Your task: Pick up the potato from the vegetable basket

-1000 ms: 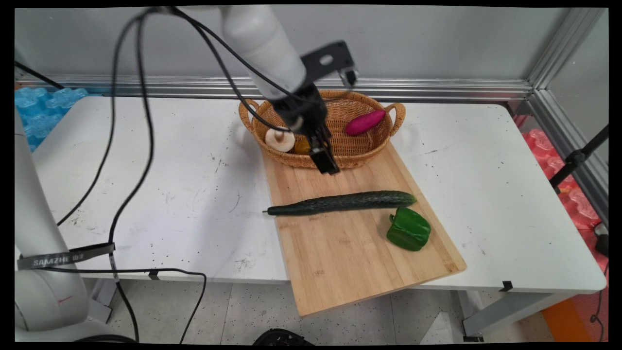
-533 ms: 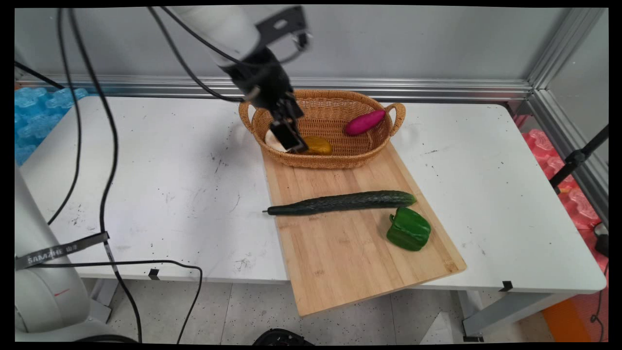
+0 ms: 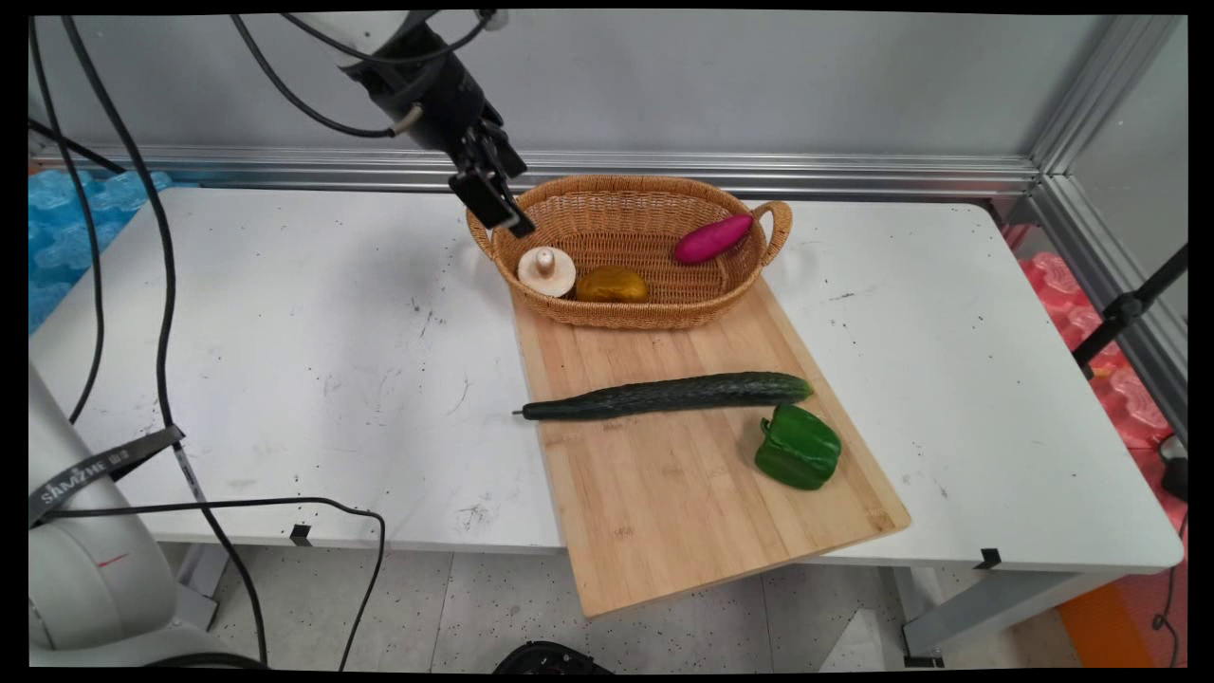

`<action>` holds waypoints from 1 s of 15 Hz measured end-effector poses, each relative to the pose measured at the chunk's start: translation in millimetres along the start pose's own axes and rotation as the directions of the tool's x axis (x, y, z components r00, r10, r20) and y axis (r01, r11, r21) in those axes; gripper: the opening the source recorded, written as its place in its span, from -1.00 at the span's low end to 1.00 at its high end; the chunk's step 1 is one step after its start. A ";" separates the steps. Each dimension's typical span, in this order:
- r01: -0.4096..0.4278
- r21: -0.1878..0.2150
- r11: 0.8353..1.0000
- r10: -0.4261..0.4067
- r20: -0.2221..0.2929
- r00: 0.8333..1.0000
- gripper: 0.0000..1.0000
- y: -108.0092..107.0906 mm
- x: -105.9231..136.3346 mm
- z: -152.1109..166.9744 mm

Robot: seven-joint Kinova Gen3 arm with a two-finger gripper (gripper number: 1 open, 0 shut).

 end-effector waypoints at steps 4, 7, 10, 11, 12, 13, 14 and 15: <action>-0.042 -0.017 0.999 0.042 -0.020 0.999 1.00 -24.6 -2.0 17.3; -0.089 -0.049 0.995 0.087 -0.045 0.995 1.00 -42.5 4.0 43.4; -0.123 -0.075 0.989 0.119 -0.063 0.991 1.00 -53.8 9.4 64.9; -0.138 -0.087 0.987 0.132 -0.069 0.989 1.00 -58.2 11.7 74.1; -0.147 -0.093 0.985 0.140 -0.073 0.987 1.00 -61.2 13.2 80.4; -0.158 -0.102 0.982 0.151 -0.078 0.985 1.00 -65.4 15.3 89.7; -0.172 -0.114 0.978 0.164 -0.083 0.983 1.00 -70.0 17.9 100.9; -0.184 -0.125 0.975 0.174 -0.086 0.981 1.00 -73.3 19.6 110.5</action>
